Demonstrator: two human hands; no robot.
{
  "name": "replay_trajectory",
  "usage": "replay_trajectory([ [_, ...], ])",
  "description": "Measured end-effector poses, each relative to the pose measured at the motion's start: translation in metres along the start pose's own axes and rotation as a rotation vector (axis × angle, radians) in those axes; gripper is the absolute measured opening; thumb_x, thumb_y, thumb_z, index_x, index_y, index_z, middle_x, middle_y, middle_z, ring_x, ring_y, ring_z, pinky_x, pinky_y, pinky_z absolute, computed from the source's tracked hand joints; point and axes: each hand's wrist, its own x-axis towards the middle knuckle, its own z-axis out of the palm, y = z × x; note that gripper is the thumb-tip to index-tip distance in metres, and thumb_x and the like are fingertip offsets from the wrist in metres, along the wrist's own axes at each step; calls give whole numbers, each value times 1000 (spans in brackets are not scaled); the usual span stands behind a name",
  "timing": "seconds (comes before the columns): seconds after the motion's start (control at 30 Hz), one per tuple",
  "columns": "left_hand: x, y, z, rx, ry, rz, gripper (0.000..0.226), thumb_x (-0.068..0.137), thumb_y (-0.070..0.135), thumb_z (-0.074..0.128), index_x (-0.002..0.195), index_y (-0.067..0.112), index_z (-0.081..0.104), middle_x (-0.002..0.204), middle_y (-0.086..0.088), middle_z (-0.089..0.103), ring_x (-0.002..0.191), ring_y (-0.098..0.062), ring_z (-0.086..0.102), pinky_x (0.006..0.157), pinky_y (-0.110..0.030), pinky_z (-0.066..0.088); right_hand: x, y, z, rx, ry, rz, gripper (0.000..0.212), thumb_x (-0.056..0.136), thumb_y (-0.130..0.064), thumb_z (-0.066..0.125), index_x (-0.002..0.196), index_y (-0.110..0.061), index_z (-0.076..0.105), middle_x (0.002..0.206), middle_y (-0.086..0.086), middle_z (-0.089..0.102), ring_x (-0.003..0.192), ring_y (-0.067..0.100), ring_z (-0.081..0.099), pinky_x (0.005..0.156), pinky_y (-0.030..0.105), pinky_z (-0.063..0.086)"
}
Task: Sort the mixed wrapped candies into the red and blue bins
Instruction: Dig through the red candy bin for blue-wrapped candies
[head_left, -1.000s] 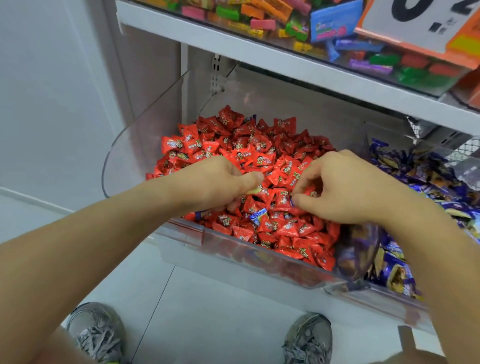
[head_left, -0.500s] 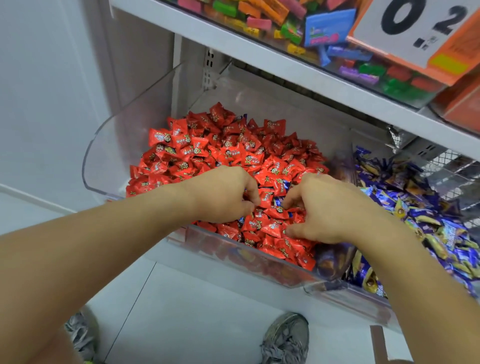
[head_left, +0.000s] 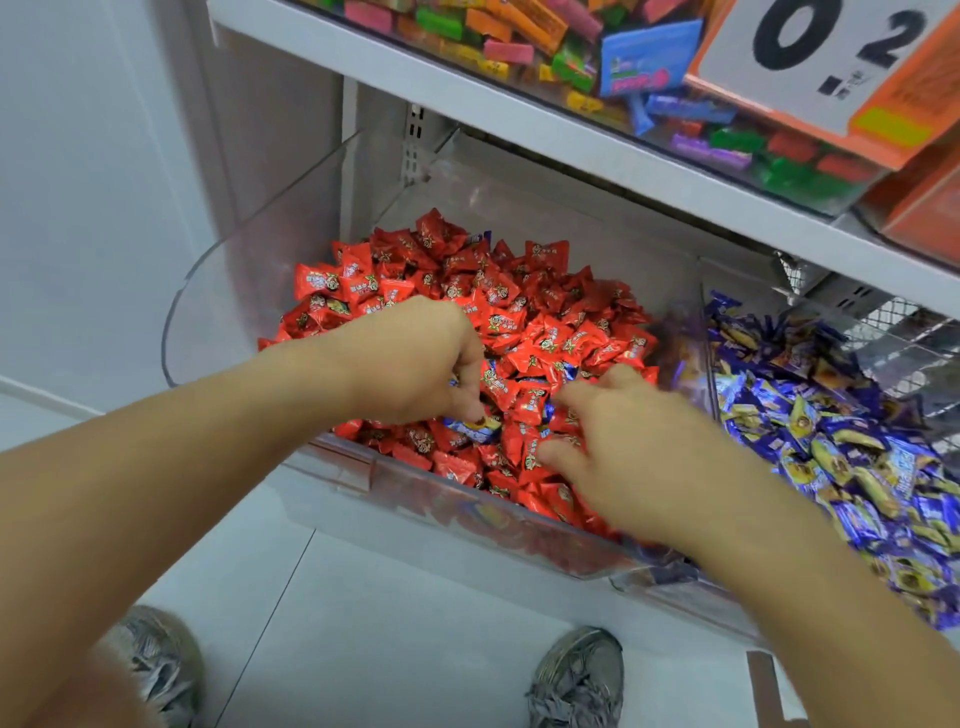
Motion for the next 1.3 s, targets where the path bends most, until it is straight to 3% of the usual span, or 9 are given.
replay_trajectory([
  [0.13,-5,-7,-15,10,130,-42,14,82,37,75,75,25,74,70,14,65,70,0,59,56,-15,38,0,-29,23,174,-7,-185,39,105,-40,39,136,-19,51,127,9,47,118,30,50,99,39,41],
  [0.23,-8,-4,-25,-65,303,-84,16,85,39,71,77,25,71,70,11,63,64,-2,56,53,-9,37,6,-27,22,477,-25,-271,43,105,-41,42,146,-28,47,134,-1,50,126,13,47,104,23,34],
  [0.37,-9,0,-23,-243,389,-93,19,90,40,64,77,26,65,67,-1,64,56,-16,55,55,-27,45,1,4,5,624,-17,-329,32,104,-34,46,133,-34,61,126,-19,64,114,-3,58,102,24,43],
  [0.47,-8,5,-13,-278,327,-62,19,90,39,64,77,25,63,66,-2,62,54,-13,50,56,-28,44,6,27,-5,486,238,-231,19,97,-25,61,112,-32,70,104,-16,72,98,2,64,94,31,50],
  [0.57,-4,14,0,-270,287,-28,18,90,38,65,78,24,64,65,4,61,53,-8,49,54,-26,41,25,33,-8,265,194,-201,16,83,-23,78,98,-27,73,86,-12,72,80,2,65,85,33,55],
  [0.8,-5,11,8,-205,199,-27,20,90,39,66,77,24,65,78,8,68,68,-6,60,62,-25,47,49,21,0,-79,28,-201,78,61,-45,91,132,-35,60,117,-5,60,112,20,56,86,38,53],
  [1.03,-4,6,2,-214,231,-84,20,91,39,65,77,24,65,73,7,67,48,0,53,47,-16,37,57,32,7,57,123,-134,16,85,-36,76,98,-26,75,88,-1,69,88,26,65,78,39,56],
  [1.23,-4,3,1,-306,289,-161,22,93,37,62,80,19,63,53,3,52,33,-5,39,40,-19,33,49,35,-4,355,228,-107,14,94,-34,67,101,-29,78,90,-6,72,88,15,64,82,28,50],
  [1.3,-3,5,3,-367,317,-193,23,95,37,59,83,18,60,54,-2,54,33,-6,38,38,-18,33,46,36,-8,478,246,-77,14,95,-33,66,103,-29,76,80,-11,71,79,7,68,74,21,51],
])
